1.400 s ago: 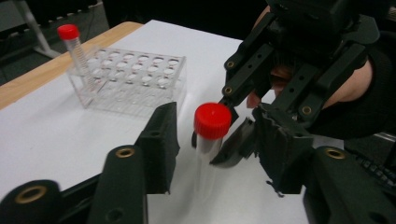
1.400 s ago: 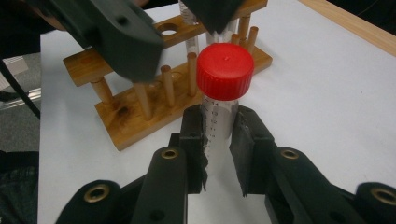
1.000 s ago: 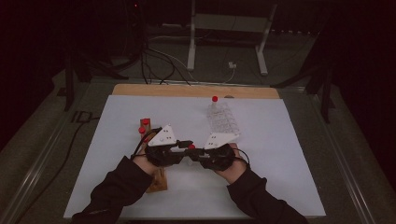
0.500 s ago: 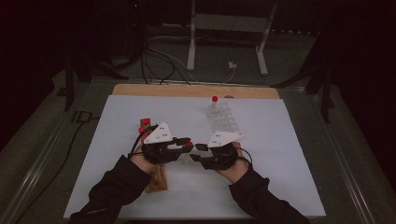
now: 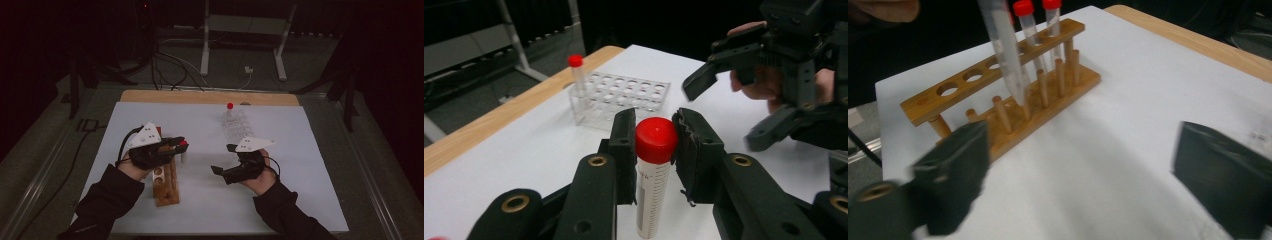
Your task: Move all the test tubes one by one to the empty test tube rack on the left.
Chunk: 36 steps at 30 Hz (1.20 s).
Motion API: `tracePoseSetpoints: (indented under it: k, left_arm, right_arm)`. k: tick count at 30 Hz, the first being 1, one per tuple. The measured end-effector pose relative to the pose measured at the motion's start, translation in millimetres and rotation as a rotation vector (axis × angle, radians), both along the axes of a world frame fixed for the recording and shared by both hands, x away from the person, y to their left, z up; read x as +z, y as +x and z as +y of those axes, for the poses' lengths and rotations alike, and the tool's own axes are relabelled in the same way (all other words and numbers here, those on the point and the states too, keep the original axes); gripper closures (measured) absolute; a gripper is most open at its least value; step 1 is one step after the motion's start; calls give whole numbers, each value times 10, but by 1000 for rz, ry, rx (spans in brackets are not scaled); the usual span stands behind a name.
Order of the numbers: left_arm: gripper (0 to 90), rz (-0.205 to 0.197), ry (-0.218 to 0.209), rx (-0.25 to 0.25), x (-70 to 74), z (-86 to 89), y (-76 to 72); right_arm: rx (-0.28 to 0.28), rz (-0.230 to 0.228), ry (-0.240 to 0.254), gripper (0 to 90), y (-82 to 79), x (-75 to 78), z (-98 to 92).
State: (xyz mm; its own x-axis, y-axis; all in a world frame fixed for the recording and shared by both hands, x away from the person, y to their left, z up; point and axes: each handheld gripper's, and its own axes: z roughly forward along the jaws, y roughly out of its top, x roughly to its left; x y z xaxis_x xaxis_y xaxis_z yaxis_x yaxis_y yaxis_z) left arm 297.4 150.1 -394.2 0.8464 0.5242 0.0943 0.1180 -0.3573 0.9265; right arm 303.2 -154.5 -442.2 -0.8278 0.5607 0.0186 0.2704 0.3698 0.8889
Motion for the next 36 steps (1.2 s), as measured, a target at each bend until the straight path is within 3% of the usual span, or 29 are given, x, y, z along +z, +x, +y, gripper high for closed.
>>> tracePoseSetpoints:
  k: [1, 8, 20, 27, 36]
  left_arm:
    - [721, 0, -6, 7, 8, 28, -8]
    - [722, -14, -17, 54, 67, 221, -67]
    - [722, -32, -33, 113, 138, 465, -151]
    - [722, -35, -28, 143, 84, 560, -190]
    - [722, -1, -42, 165, -111, 621, -150]
  right_arm:
    - [9, 9, 7, 15, 4, 0, -15]
    - [-13, 1, 17, 14, -10, 4, -99]
    - [-5, -13, 18, 14, -29, 4, -134]
    - [1, -13, 19, 15, -31, 2, -135]
    - [13, -16, 14, 15, -43, -9, -123]
